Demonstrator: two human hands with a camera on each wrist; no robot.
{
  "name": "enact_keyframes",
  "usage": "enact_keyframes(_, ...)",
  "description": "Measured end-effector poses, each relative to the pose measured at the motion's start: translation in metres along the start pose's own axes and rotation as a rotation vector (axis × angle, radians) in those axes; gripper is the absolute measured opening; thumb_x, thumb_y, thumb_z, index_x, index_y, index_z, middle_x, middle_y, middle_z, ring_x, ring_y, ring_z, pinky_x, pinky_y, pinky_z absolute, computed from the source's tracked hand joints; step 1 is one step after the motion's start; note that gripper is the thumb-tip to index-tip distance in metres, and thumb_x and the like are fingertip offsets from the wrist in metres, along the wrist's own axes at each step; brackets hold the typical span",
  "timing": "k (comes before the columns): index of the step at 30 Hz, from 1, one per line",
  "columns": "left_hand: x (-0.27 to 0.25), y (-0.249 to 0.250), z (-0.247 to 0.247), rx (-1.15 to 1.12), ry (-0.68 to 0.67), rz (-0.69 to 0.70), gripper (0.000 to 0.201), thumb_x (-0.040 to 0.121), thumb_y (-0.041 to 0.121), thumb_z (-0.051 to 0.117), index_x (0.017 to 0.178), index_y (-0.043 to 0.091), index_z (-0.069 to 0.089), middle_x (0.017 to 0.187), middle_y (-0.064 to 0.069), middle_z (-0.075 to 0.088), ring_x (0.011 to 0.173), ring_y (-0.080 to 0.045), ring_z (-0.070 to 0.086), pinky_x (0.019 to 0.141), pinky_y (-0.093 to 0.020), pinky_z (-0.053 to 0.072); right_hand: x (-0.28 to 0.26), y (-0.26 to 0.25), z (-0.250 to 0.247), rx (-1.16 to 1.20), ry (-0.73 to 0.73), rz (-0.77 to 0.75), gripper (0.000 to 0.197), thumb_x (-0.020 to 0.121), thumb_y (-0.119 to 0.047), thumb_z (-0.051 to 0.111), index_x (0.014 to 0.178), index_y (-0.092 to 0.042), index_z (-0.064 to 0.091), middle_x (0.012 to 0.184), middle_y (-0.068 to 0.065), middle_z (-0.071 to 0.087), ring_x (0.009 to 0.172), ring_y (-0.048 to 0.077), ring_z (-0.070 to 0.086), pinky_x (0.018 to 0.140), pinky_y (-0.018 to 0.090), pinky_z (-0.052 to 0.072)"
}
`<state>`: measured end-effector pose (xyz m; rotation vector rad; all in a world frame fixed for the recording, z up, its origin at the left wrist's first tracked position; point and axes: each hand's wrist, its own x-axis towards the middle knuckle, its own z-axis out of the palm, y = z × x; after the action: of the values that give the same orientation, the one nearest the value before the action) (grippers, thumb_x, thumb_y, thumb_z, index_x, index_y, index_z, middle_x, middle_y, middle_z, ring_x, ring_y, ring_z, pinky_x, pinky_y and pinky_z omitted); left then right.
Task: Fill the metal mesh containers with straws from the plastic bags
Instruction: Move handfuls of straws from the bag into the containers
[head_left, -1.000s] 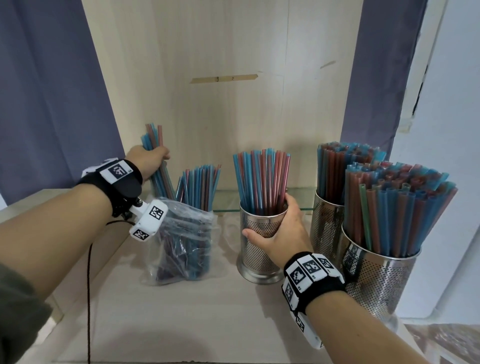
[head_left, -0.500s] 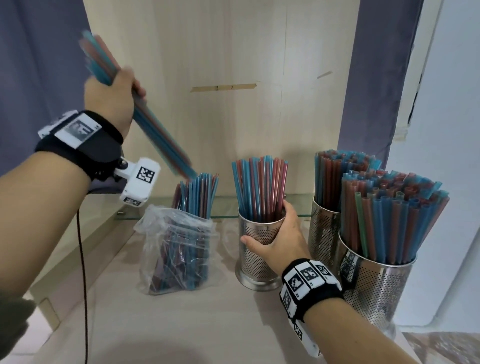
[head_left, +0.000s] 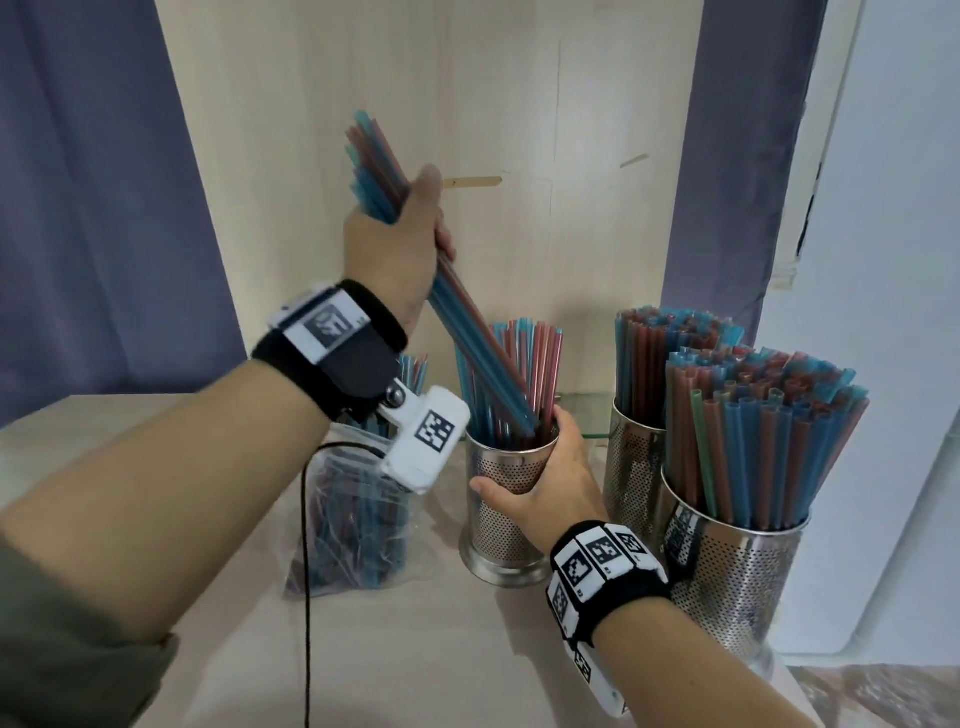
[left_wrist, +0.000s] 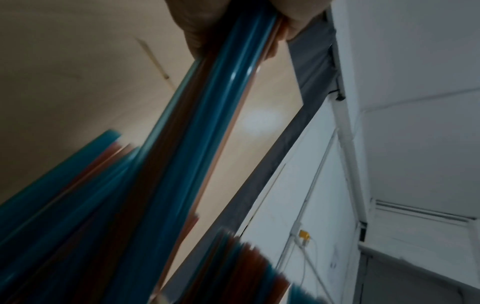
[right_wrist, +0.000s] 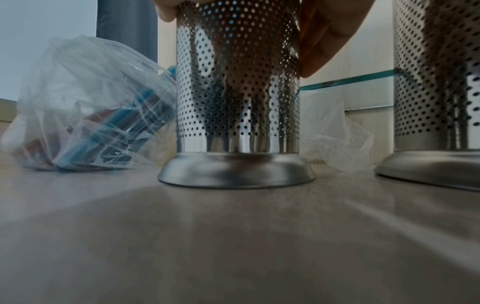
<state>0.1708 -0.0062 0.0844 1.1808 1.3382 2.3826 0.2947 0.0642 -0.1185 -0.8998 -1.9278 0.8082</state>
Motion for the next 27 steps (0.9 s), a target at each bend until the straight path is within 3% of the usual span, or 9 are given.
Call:
enact_keyframes(4, -0.012, -0.044, 0.002, 0.283, 0.005, -0.018, 0.035, 0.089, 0.043, 0.064, 0.088, 0.008, 0.064, 0.069, 0.005, 0.063, 0.061, -0.005, 0.061, 0.061, -0.02, 0.05, 0.001, 0.003, 0.002, 0.002, 0.01, -0.009, 0.112, 0.055, -0.049, 0.091, 0.145, -0.034, 0.025, 0.137, -0.013, 0.044, 0.125, 0.005, 0.045, 0.106, 0.025, 0.039)
enact_keyframes(6, -0.016, -0.064, -0.001, 0.475, 0.018, -0.024, 0.042, 0.076, 0.061, 0.062, 0.081, 0.019, 0.063, 0.086, -0.002, 0.066, 0.088, -0.019, 0.064, 0.081, -0.035, 0.053, 0.001, 0.005, 0.004, -0.004, 0.018, -0.012, 0.111, 0.054, -0.053, 0.09, 0.143, -0.036, 0.026, 0.135, -0.014, 0.046, 0.124, 0.006, 0.048, 0.106, 0.029, 0.043)
enact_keyframes(8, -0.023, -0.074, -0.002, 0.626, 0.007, -0.101, 0.036, 0.07, 0.064, 0.059, 0.074, 0.029, 0.051, 0.109, -0.01, 0.06, 0.114, -0.03, 0.051, 0.099, -0.047, 0.044, 0.002, 0.006, 0.005, -0.016, 0.018, -0.011, 0.112, 0.052, -0.057, 0.089, 0.143, -0.036, 0.027, 0.134, -0.014, 0.048, 0.123, 0.005, 0.049, 0.104, 0.031, 0.046)
enact_keyframes(10, -0.029, -0.081, -0.001, 0.712, -0.034, -0.156, 0.033, 0.08, 0.052, 0.064, 0.079, 0.028, 0.041, 0.124, -0.011, 0.047, 0.124, -0.029, 0.036, 0.105, -0.047, 0.037, 0.003, 0.007, 0.005, -0.02, 0.021, -0.013, 0.114, 0.051, -0.059, 0.089, 0.143, -0.035, 0.027, 0.135, -0.014, 0.048, 0.124, 0.005, 0.049, 0.104, 0.03, 0.046)
enact_keyframes(12, -0.032, -0.086, -0.001, 0.786, -0.085, -0.111, 0.036, 0.082, 0.051, 0.066, 0.1, 0.025, 0.048, 0.127, -0.007, 0.04, 0.126, -0.027, 0.031, 0.107, -0.047, 0.035, 0.003, 0.007, 0.005, -0.023, 0.022, -0.018, 0.114, 0.052, -0.057, 0.089, 0.144, -0.033, 0.026, 0.137, -0.013, 0.047, 0.125, 0.005, 0.048, 0.105, 0.029, 0.044)
enact_keyframes(14, -0.03, -0.096, -0.002, 0.852, -0.125, -0.048, 0.055, 0.08, 0.053, 0.067, 0.122, 0.02, 0.052, 0.128, -0.003, 0.037, 0.127, -0.025, 0.029, 0.107, -0.044, 0.034, 0.003, 0.007, 0.005, -0.024, 0.024, -0.017, 0.115, 0.053, -0.056, 0.089, 0.146, -0.032, 0.024, 0.138, -0.012, 0.047, 0.127, 0.006, 0.047, 0.105, 0.028, 0.043)
enact_keyframes(19, -0.036, -0.113, -0.002, 0.786, -0.271, 0.035, 0.055, 0.081, 0.042, 0.07, 0.125, 0.022, 0.044, 0.122, -0.002, 0.041, 0.12, -0.022, 0.043, 0.105, -0.044, 0.04, 0.003, 0.007, 0.005, -0.037, 0.022, -0.008, 0.116, 0.055, -0.053, 0.09, 0.147, -0.03, 0.024, 0.138, -0.01, 0.046, 0.127, 0.009, 0.046, 0.104, 0.027, 0.043)
enact_keyframes(23, -0.041, -0.119, -0.005, 0.669, -0.353, -0.019, 0.074, 0.083, 0.034, 0.073, 0.136, 0.026, 0.022, 0.123, -0.001, 0.056, 0.106, -0.016, 0.062, 0.096, -0.044, 0.052, 0.003, 0.007, 0.005, -0.038, 0.017, -0.004, 0.117, 0.054, -0.054, 0.089, 0.148, -0.028, 0.024, 0.14, -0.009, 0.046, 0.129, 0.01, 0.047, 0.106, 0.033, 0.046)
enact_keyframes(27, -0.045, -0.123, -0.009, 0.659, -0.388, -0.05, 0.103, 0.084, 0.031, 0.073, 0.15, 0.024, -0.006, 0.142, -0.006, 0.045, 0.114, -0.011, 0.054, 0.098, -0.031, 0.045, 0.003, 0.007, 0.005, -0.036, 0.022, -0.008, 0.115, 0.055, -0.053, 0.089, 0.148, -0.027, 0.026, 0.139, -0.008, 0.047, 0.128, 0.01, 0.047, 0.106, 0.033, 0.046)
